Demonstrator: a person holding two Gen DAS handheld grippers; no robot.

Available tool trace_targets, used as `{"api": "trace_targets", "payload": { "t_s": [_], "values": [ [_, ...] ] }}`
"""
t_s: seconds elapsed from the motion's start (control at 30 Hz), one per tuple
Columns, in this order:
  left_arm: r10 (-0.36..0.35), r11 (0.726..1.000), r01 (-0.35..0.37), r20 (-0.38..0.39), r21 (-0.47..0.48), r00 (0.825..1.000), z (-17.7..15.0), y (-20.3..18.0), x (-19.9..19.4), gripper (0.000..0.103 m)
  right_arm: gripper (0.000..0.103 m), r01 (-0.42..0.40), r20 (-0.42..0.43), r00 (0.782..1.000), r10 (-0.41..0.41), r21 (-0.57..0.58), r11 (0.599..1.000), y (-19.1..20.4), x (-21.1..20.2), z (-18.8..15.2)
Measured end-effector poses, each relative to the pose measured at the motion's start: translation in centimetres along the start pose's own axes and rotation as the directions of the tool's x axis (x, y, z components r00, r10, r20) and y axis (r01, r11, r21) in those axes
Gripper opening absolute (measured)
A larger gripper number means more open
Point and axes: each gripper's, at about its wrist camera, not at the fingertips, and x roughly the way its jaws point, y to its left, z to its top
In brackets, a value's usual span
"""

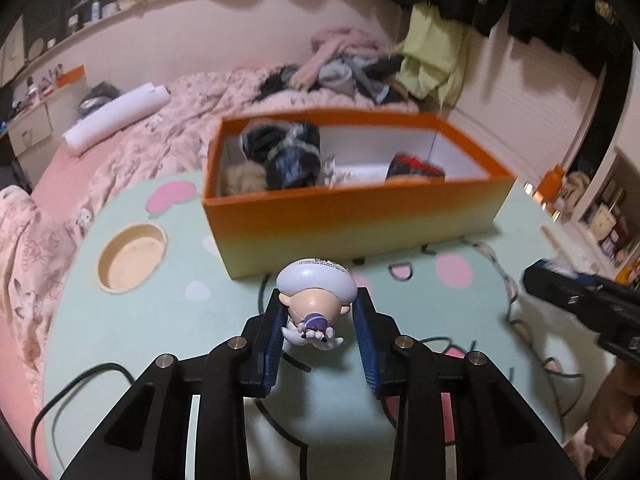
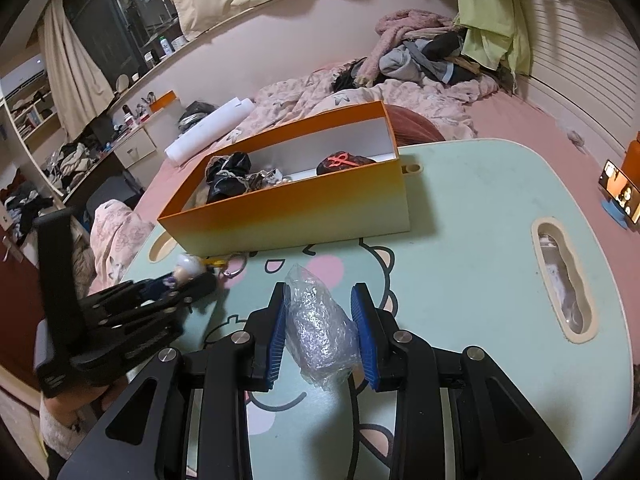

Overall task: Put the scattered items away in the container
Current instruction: 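Grasp the white doll keychain with the left gripper while the right lifts the bag, then drop the doll into the box with the left gripper while the right drops the bag in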

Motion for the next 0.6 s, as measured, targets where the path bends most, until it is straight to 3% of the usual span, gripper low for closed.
{"api": "trace_targets", "payload": {
  "t_s": [0.23, 0.4, 0.5, 0.6],
  "values": [
    [-0.06, 0.998, 0.061, 0.094, -0.005, 0.994, 3.7, 0.3, -3.5, 0.032, 0.033, 0.006, 0.036, 0.999, -0.005, -0.011, 1.0, 0.3, -0.7, 1.9],
    [-0.071, 0.997, 0.068, 0.135, 0.03, 0.988, 7.3, -0.5, -4.0, 0.032, 0.033, 0.002, 0.097, 0.995, 0.0, -0.025, 1.0, 0.6, -1.4, 5.4],
    [-0.13, 0.991, 0.128, 0.105, 0.025, 0.986, 9.7, -0.9, -2.6, 0.032, 0.033, -0.015, 0.086, 0.996, 0.018, -0.04, 0.999, 1.1, -0.4, 8.0],
    [-0.185, 0.983, 0.186, 0.051, -0.005, 0.981, 11.5, -1.0, -0.2, 0.032, 0.033, -0.081, 0.034, 0.996, 0.083, -0.048, 0.996, 1.5, 1.7, 10.6]
  ]
}}
